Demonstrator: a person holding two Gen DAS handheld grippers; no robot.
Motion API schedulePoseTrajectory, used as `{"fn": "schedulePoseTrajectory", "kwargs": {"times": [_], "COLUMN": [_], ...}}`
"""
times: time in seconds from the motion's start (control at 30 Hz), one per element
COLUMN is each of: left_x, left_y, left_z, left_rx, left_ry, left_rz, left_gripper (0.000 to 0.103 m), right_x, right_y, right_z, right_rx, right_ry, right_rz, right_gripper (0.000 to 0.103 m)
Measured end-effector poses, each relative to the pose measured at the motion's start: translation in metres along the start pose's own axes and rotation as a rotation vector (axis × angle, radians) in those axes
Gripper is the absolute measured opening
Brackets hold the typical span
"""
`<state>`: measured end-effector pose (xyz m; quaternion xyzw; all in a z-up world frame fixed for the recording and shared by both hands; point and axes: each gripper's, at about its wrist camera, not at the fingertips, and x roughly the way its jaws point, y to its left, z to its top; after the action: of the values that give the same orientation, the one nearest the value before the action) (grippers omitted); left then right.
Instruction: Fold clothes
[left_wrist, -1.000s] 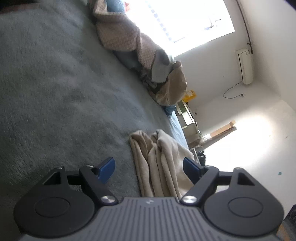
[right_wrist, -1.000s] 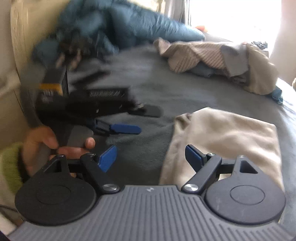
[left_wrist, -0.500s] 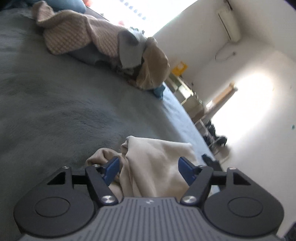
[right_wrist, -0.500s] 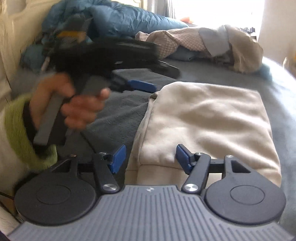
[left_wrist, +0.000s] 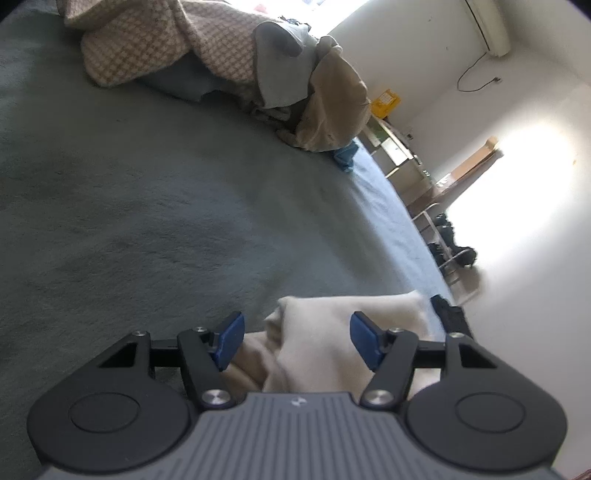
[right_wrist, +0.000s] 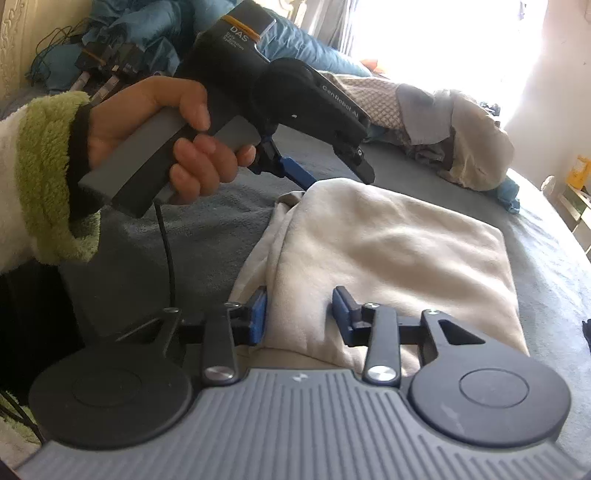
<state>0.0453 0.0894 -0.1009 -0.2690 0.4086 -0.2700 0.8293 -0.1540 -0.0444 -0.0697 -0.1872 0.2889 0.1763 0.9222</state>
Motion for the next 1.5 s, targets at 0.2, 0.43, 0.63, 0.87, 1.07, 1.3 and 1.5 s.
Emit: {"fn": "schedulePoseTrajectory", "kwargs": {"times": [0.2,0.43,0.63,0.87,1.07,1.3,1.5], "left_x": [0.014,0.011,-0.004,-0.031,-0.039,-0.046,-0.041], "left_y": [-0.007,-0.006,-0.019,-0.016,0.0,0.013,0.034], "left_z": [0.002,-0.004,-0.004,-0.008,-0.014,-0.015,-0.021], "left_rx": [0.017,-0.015,-0.028,-0.058,-0.078,-0.094,-0.131], "left_ry": [0.058,0.027,-0.024,-0.056,-0.058,-0.071,-0.07], "left_rz": [0.018,0.062,0.061,0.027,0.016,-0.02,-0.053], "left_gripper": [0.059,0.034,0.02,0.018,0.017,0.017,0.017], "right_x": [-0.002,0.003,-0.006,-0.02,-0.019,-0.021,-0.008], "right_y": [0.0,-0.006,-0.014,-0.017,-0.004,0.011,0.02], "right_z": [0.001,-0.006,-0.009,-0.003,-0.002,0.003,0.001], "right_rx": [-0.003,0.017,0.0,0.003,-0.033,-0.075,-0.108], "right_ry": [-0.019,-0.013,-0.061,-0.093,-0.069,-0.055,-0.011], "right_rz": [-0.007,-0.009,0.013,0.052,0.071,0.077,0.082], "right_gripper": [0.015,0.015,0.008,0.008,0.008,0.008,0.008]}}
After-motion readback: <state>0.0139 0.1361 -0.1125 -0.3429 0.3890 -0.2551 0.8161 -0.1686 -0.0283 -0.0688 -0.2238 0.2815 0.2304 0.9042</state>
